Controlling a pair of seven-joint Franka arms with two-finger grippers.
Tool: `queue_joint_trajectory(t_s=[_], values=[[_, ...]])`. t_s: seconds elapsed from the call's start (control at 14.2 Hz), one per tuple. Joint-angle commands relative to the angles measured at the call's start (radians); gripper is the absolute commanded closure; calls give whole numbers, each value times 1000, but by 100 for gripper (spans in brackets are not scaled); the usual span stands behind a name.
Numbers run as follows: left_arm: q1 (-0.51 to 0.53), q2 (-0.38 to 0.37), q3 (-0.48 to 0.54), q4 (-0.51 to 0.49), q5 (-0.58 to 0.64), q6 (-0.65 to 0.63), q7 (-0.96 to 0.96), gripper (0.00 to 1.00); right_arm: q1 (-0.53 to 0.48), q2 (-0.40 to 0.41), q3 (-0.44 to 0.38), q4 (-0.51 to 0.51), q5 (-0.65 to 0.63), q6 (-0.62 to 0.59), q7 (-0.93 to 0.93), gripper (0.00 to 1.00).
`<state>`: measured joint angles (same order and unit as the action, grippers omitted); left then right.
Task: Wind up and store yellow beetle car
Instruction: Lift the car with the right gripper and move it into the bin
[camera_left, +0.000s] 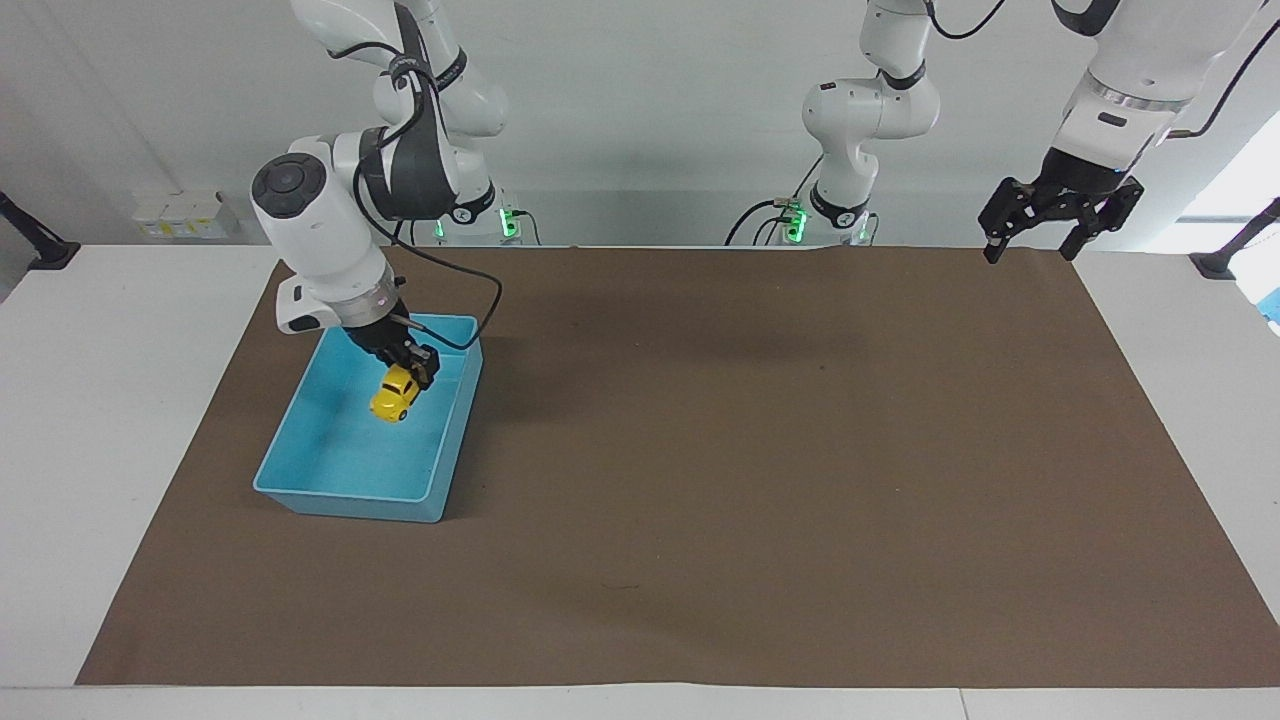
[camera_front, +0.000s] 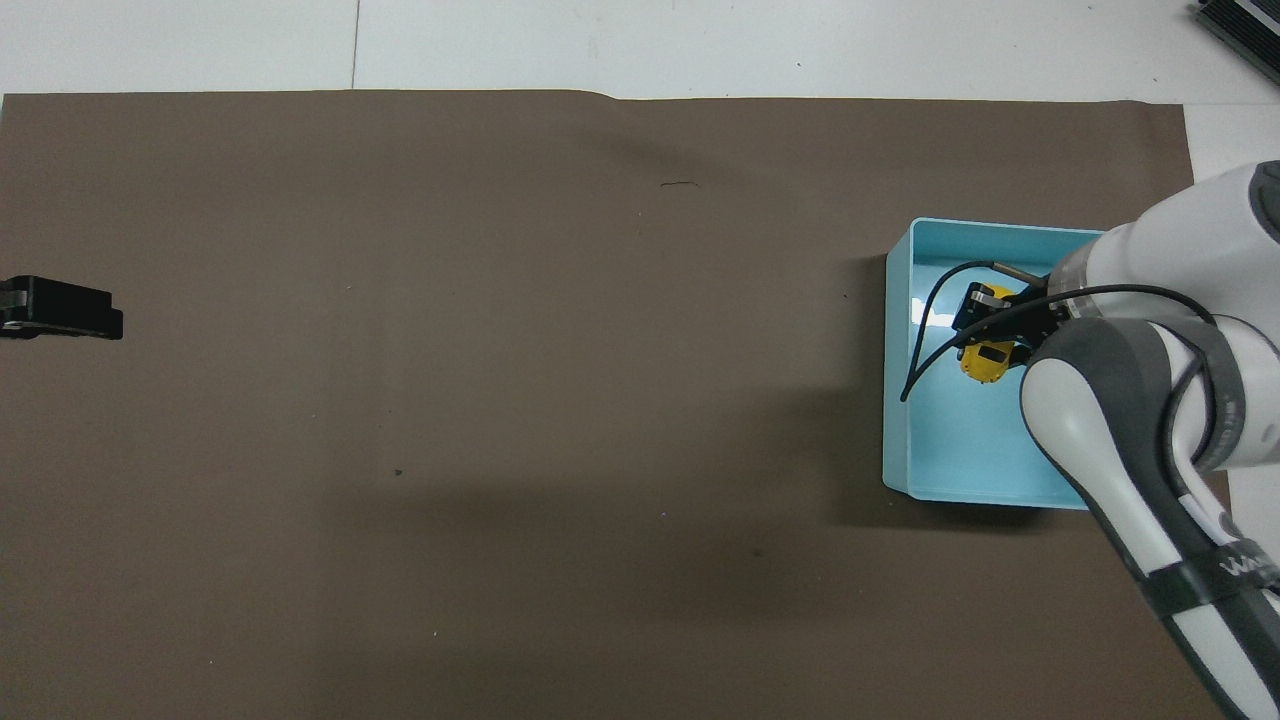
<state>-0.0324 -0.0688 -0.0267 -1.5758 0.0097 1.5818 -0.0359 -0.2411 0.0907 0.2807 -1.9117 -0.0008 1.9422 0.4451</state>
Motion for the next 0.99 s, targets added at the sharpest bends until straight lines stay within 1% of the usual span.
queue_joint_trajectory(t_s=[0.0, 0.07, 0.35, 0.49, 0.56, 0.78, 0.92], values=[[11, -5, -6, 13, 4, -20, 4, 0, -44, -69, 6, -90, 21, 26, -181, 100], [11, -5, -6, 13, 4, -20, 4, 0, -47, -78, 6, -107, 18, 46, -215, 100], [11, -3, -6, 14, 4, -20, 4, 0, -64, -115, 6, -232, 15, 179, -284, 100], [11, -3, -6, 14, 4, -20, 4, 0, -66, -108, 6, -243, 15, 196, -287, 100], [11, -3, -6, 14, 4, -20, 4, 0, -69, -97, 6, -254, 15, 222, -287, 100], [11, -3, -6, 14, 4, -20, 4, 0, -75, -94, 6, -337, 15, 346, -304, 100], [11, -3, -6, 14, 4, -20, 4, 0, -75, -89, 6, -357, 15, 379, -306, 100]])
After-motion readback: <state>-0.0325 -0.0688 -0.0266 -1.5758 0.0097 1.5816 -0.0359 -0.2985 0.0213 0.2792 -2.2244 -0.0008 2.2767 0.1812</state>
